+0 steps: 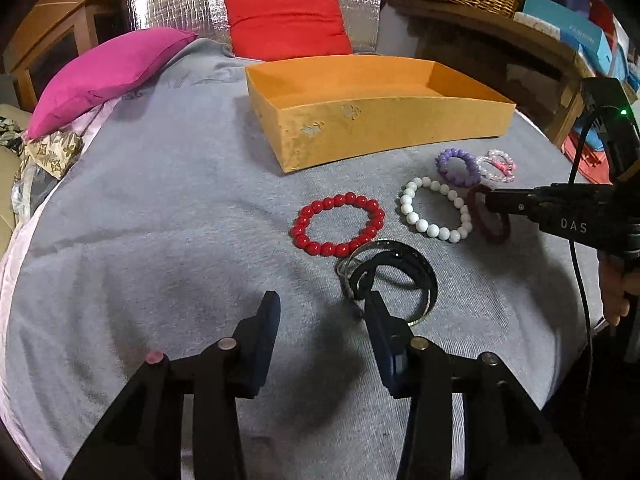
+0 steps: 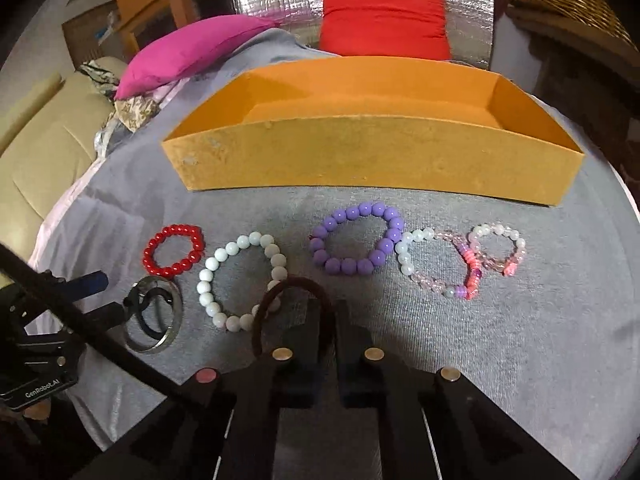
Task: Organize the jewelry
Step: 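Grasp the black cord bracelet with the left tool while the right tool grasps the dark maroon ring, then lift the black cord bracelet with the left tool while the right tool lifts the maroon ring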
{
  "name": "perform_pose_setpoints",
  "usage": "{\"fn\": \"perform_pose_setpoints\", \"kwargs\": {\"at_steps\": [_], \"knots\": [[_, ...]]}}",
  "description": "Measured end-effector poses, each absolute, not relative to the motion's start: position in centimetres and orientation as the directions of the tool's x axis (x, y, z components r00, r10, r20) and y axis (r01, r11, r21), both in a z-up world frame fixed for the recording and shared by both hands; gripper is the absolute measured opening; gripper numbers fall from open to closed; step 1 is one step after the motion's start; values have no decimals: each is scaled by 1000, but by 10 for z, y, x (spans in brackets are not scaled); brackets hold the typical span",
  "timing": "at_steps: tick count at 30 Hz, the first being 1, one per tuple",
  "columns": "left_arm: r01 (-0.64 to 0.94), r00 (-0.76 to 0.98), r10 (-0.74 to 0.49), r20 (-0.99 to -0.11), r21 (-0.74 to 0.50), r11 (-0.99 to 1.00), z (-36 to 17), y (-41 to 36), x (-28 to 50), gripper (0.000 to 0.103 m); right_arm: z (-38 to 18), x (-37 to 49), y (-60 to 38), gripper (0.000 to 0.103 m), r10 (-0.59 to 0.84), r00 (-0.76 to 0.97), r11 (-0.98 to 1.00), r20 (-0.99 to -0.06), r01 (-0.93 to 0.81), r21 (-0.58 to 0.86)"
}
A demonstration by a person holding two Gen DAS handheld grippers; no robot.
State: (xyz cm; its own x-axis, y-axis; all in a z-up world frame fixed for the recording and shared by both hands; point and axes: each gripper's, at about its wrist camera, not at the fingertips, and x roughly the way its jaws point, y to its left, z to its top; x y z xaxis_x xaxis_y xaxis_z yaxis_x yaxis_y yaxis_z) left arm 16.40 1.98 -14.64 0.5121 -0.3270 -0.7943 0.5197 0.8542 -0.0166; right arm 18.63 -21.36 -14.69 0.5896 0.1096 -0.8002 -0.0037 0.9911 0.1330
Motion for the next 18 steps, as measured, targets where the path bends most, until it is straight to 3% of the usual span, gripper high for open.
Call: {"fn": "perform_pose_setpoints", "kwargs": {"at_steps": [3, 7, 14, 18], "knots": [[531, 487, -350, -800, -47, 846, -147, 19, 163, 45, -142, 179, -208, 7, 107, 604, 992, -790, -15, 123], [541, 457, -351, -817, -58, 839, -150, 10, 160, 59, -143, 175, -205, 7, 104, 594, 993, -798, -23, 112], [546, 554, -351, -755, 11, 838, -131, -3, 164, 59, -147, 180, -210, 7, 107, 580, 992, -808, -3, 129], [567, 532, -326, -781, 44, 823, -140, -17, 173, 59, -149, 181, -213, 7, 124, 573, 989, -810, -1, 151]]}}
